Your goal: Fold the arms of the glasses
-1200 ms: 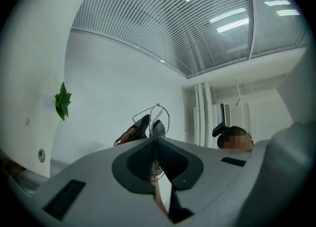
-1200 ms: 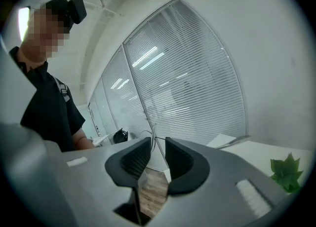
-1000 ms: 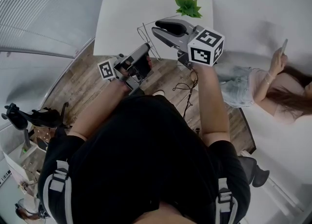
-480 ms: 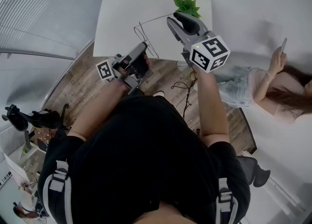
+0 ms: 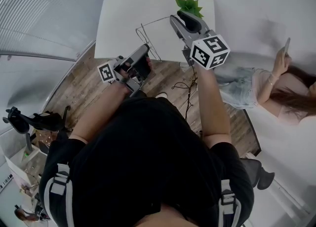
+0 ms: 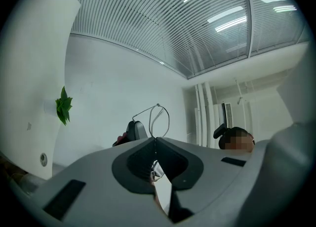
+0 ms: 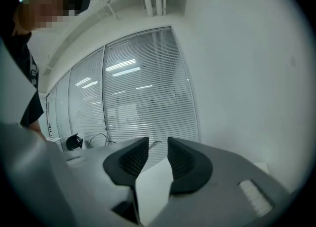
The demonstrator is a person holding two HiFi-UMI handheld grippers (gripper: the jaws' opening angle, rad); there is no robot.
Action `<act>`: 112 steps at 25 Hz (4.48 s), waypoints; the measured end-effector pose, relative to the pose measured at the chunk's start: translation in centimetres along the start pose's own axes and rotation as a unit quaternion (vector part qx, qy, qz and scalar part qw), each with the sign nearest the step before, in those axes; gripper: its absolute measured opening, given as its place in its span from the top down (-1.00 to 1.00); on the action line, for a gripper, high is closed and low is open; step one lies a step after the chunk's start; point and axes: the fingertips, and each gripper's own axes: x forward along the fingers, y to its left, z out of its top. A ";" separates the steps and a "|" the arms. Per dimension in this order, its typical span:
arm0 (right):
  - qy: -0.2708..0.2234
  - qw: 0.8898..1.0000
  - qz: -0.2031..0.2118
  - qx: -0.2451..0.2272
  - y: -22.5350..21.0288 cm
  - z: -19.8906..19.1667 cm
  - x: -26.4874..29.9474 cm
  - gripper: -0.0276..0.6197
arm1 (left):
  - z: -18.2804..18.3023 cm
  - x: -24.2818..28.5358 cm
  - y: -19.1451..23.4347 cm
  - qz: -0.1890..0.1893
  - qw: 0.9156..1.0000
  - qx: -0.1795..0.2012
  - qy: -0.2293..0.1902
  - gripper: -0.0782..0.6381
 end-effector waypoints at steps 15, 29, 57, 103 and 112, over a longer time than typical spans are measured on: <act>-0.006 1.000 0.017 0.004 0.8 0.2 0.0 0.73 | 0.7 -0.3 0.2 0.010 1.000 0.008 -0.016 0.74; -0.006 0.999 0.030 0.017 1.8 -0.2 0.7 0.76 | 3.4 -0.4 0.7 0.021 0.999 0.013 -0.043 0.74; -0.003 0.998 0.066 0.009 4.4 -1.7 -0.2 0.82 | 5.7 -0.1 1.3 0.037 0.996 0.030 -0.073 0.75; -0.001 0.990 0.129 -0.056 10.2 -2.2 -1.6 0.72 | 7.1 0.1 0.5 0.032 0.993 0.050 -0.106 0.74; -0.037 0.995 0.069 -0.069 7.9 -1.4 -3.1 0.72 | 7.6 -0.1 0.4 0.047 0.990 0.065 -0.115 0.74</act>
